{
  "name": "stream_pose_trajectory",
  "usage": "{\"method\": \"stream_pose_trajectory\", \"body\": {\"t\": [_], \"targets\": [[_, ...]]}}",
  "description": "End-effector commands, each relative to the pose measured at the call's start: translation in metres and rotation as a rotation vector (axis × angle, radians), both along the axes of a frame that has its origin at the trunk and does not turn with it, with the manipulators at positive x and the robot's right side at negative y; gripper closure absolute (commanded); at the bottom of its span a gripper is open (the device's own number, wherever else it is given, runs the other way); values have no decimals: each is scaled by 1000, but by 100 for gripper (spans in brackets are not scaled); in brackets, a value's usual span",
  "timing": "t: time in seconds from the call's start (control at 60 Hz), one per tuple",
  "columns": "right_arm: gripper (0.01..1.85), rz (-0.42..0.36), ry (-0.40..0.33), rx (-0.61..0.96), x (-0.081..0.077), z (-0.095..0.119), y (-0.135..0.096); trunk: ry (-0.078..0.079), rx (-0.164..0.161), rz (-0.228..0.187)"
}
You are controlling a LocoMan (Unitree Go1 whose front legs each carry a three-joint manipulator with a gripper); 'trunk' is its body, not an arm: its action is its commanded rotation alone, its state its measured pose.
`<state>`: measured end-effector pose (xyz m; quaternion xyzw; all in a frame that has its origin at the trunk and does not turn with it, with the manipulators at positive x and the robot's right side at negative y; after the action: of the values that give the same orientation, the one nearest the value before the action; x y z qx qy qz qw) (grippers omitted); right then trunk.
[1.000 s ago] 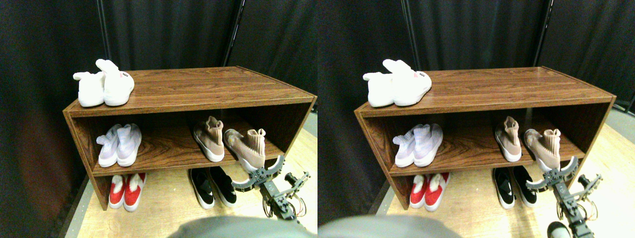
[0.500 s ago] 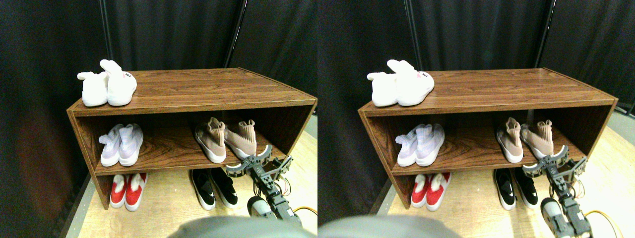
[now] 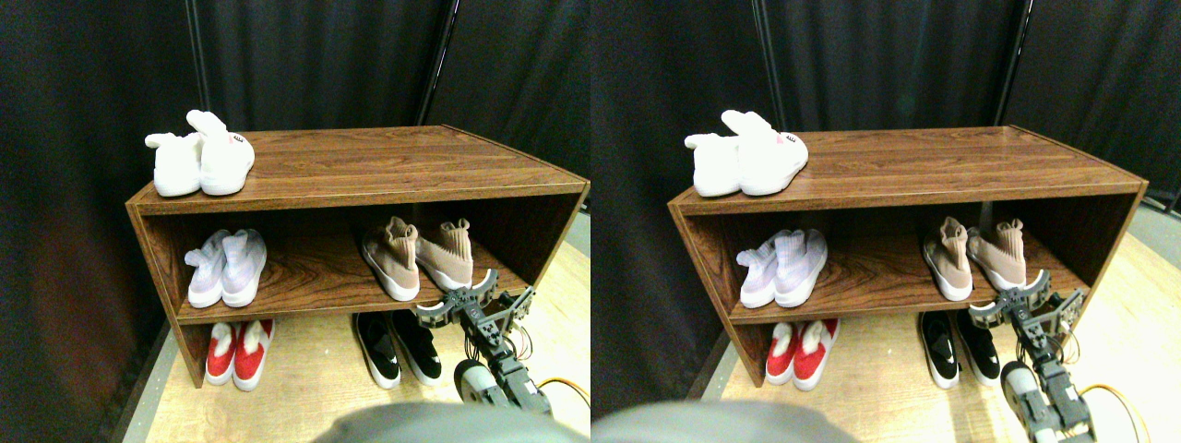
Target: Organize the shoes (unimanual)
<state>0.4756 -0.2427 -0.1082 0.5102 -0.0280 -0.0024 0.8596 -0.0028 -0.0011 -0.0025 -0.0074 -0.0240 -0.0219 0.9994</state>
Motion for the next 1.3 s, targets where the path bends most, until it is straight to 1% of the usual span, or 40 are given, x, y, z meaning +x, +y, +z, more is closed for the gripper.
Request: {"method": "stream_pose_trajectory", "body": {"t": [0.017,0.033,0.15,0.233,0.267,0.3,0.333,0.4,0.433,0.45,0.467,0.483,0.517,0.567,0.583,0.617,0.633,0.65,0.667,0.683,0.7,0.733,0.75,0.783,0.8,0.833,0.867,0.883,0.917,0.95,1.0,1.017,1.067,1.083,1.1,1.133,1.167,1.25,1.267,1.3], "targets": [[23,-6,-48,-18,-9,12,1,14,0,16],[23,-6,-49,-17,-12,14,1,15,12,2],[23,-24,-72,-60,-33,22,-2,14,15,-4],[21,-19,-94,-81,-44,27,-5,11,16,-9],[18,-21,-105,-91,-51,30,-9,11,16,-9],[20,-30,-115,-84,-58,33,-11,11,16,-9],[20,-34,-119,-83,-59,33,-11,11,17,-15],[22,-56,-139,-81,-69,38,-15,11,17,-15],[25,-56,-146,-84,-72,40,-16,11,17,-15],[32,-53,-161,-95,-74,42,-19,11,17,-15],[32,-53,-161,-95,-74,42,-19,11,17,-15],[36,-52,-171,-115,-75,43,-21,11,17,-20],[41,-74,-175,-123,-76,46,-23,11,17,-20],[55,-94,-184,-109,-78,50,-27,11,17,-20],[55,-94,-184,-109,-78,50,-27,11,17,-20],[77,-152,-202,-96,-79,55,-29,11,17,-20],[85,-164,-210,-100,-79,57,-30,11,17,-20],[103,-183,-226,-120,-78,59,-31,11,17,-20],[116,-190,-232,-152,-77,62,-33,10,14,-21],[128,-201,-236,-147,-76,65,-34,10,14,-21],[128,-201,-236,-147,-76,65,-34,10,14,-21],[142,-214,-246,-118,-74,68,-37,8,11,-19],[149,-216,-257,-127,-73,70,-39,8,11,-19],[154,-232,-266,-149,-70,73,-42,8,11,-19],[159,-237,-270,-145,-68,74,-44,10,9,-15],[164,-230,-283,-154,-65,76,-47,10,9,-15],[170,-243,-298,-183,-64,79,-49,10,9,-15],[177,-242,-310,-203,-62,80,-50,10,9,-15],[180,-236,-316,-213,-61,81,-51,10,9,-15],[180,-198,-332,-189,-57,83,-55,10,9,-15],[180,-206,-340,-162,-53,84,-57,10,9,-15],[180,-214,-348,-164,-49,85,-59,10,9,-15],[180,-229,-348,-165,-46,87,-60,10,9,-15],[180,-250,-343,-170,-44,87,-60,10,9,-15],[180,-280,-346,-178,-42,88,-60,10,2,-5],[180,-285,-348,-186,-39,89,-59,10,2,-5],[180,-279,-340,-214,-35,89,-60,11,1,-3],[180,-302,-313,-215,-27,90,-61,13,0,2],[180,-315,-295,-195,-25,89,-60,13,0,2],[180,-306,-283,-169,-21,88,-61,14,0,3]]}}
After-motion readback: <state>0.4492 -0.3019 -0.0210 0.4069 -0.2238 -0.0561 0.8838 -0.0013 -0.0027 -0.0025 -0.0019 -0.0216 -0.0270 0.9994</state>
